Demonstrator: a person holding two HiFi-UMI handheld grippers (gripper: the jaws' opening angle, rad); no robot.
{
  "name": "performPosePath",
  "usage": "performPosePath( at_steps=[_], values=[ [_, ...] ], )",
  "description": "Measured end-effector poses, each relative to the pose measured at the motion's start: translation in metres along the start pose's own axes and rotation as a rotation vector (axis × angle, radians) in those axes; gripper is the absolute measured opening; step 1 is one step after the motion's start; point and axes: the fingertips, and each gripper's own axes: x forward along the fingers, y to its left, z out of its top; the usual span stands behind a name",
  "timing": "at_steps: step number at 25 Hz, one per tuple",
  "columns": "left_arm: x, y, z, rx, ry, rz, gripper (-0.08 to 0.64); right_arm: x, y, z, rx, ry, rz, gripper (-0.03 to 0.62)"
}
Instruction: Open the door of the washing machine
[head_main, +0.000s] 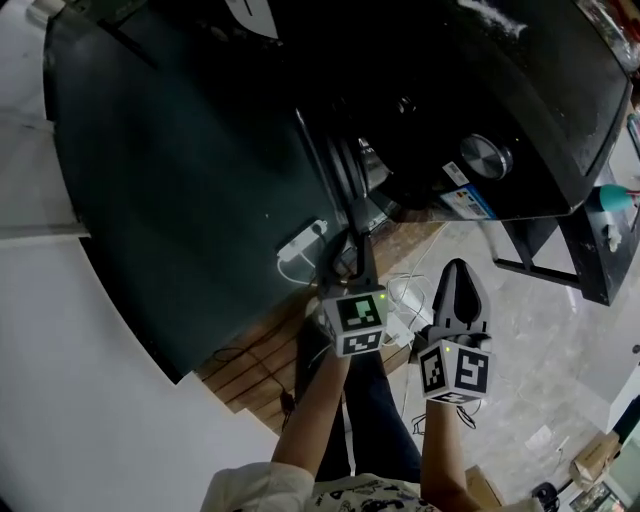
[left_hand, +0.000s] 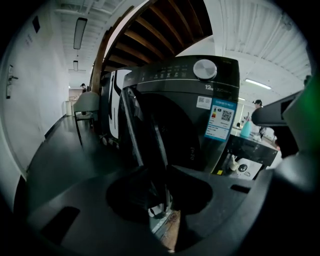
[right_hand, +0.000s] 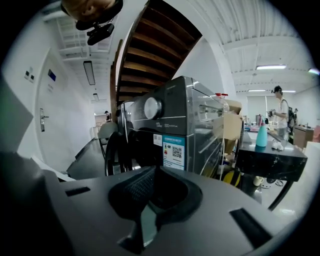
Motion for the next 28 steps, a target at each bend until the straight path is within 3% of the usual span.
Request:
performPosePath(
  at_steps=[14,23,28],
  values=[
    [-0.048,0.108,-0.028,-0.059,0.017,0.169,0.061,0.023,0.095,0.006,-0.069,0.004,0.190,0.021],
    [-0.068,0.185,-0.036,-0.051,0.019,0.276,0.058,0.037,0.146,0.017,-0.112,0.006,0.309,0.021],
    [-0.073,0.219,-0.037,-0.036,0.018,0.292,0.060,0.045,0.168,0.018,-0.127,0.008,0.361,0.021]
  ],
)
